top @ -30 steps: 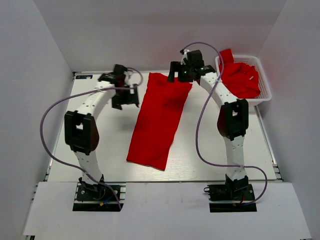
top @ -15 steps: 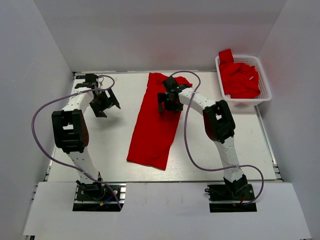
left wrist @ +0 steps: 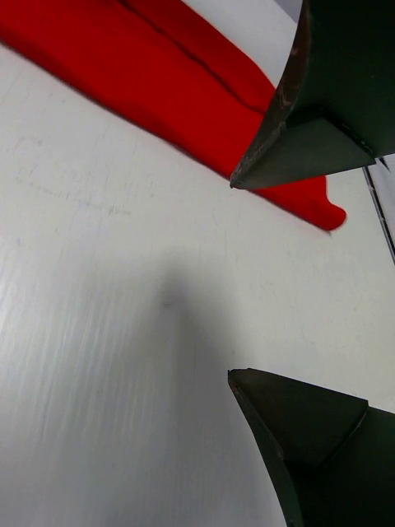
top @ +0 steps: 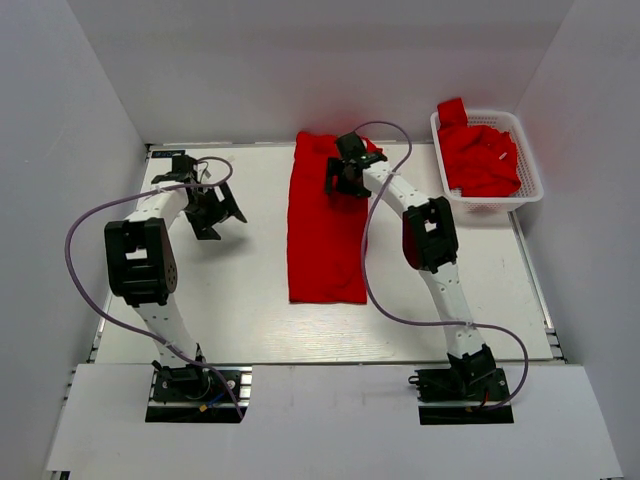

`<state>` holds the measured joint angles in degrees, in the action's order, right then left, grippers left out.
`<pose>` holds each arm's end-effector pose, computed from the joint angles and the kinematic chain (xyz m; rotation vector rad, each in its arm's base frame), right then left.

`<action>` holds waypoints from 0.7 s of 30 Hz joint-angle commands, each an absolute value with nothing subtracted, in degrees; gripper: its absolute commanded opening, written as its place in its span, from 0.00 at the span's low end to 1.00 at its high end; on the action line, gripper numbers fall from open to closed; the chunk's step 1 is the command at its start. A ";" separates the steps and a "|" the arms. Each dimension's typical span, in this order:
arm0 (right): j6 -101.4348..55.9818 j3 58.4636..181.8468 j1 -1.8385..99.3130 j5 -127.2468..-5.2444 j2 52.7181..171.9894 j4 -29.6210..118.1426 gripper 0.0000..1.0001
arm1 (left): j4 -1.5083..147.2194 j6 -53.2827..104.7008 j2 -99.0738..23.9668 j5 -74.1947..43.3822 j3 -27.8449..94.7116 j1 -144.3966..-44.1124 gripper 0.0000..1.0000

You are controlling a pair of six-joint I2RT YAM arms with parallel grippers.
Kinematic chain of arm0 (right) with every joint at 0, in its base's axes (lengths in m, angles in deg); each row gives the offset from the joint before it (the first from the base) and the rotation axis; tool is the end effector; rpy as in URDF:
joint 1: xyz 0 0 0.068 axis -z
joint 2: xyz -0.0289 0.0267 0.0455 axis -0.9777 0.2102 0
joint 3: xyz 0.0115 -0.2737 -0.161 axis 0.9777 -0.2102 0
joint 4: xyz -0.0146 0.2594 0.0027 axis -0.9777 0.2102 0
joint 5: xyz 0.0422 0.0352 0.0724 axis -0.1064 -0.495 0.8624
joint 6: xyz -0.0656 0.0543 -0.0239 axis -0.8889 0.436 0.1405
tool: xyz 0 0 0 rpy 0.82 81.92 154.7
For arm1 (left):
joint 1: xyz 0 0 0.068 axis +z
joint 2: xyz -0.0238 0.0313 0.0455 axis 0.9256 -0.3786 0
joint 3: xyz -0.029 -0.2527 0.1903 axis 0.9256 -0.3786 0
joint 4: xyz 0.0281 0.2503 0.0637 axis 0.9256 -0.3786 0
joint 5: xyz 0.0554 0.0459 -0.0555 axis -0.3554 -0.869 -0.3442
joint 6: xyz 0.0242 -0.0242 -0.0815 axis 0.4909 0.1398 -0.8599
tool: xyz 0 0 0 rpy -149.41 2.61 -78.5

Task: Fold and stack the t-shirts
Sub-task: Rotate the tshirt 90 degrees

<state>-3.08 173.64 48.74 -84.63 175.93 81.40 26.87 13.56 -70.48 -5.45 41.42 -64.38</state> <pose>0.5435 0.2861 0.1644 0.0198 2.4860 0.1778 0.4068 -0.0007 0.2045 -0.5964 2.7812 -0.5280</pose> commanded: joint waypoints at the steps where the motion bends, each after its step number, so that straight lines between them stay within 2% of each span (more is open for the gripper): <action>1: -6.75 174.60 52.89 -82.34 179.38 81.03 0.90 | 28.12 16.98 -69.46 1.09 41.95 -65.99 1.00; 4: -13.95 170.92 53.08 -71.81 174.21 76.11 0.90 | 28.65 18.13 -69.99 2.62 41.33 -67.48 1.00; 10: -20.31 163.45 52.46 -68.52 161.63 74.27 0.90 | 26.54 20.68 -66.92 -3.36 41.95 -76.34 1.00; 13: -19.53 153.44 52.46 -68.18 150.58 72.15 0.90 | 26.54 21.20 -64.90 -3.89 40.38 -79.78 1.00; 14: -18.56 145.41 52.38 -68.17 146.45 69.71 0.90 | 26.54 21.20 -64.11 -3.89 39.50 -81.88 1.00; 21: -15.22 115.66 52.38 -70.28 125.68 66.95 0.90 | 32.59 16.99 -57.51 -2.75 26.33 -89.63 1.00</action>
<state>-16.44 124.03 52.04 -69.57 128.90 67.72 28.84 18.96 -61.30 -3.70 30.08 -88.09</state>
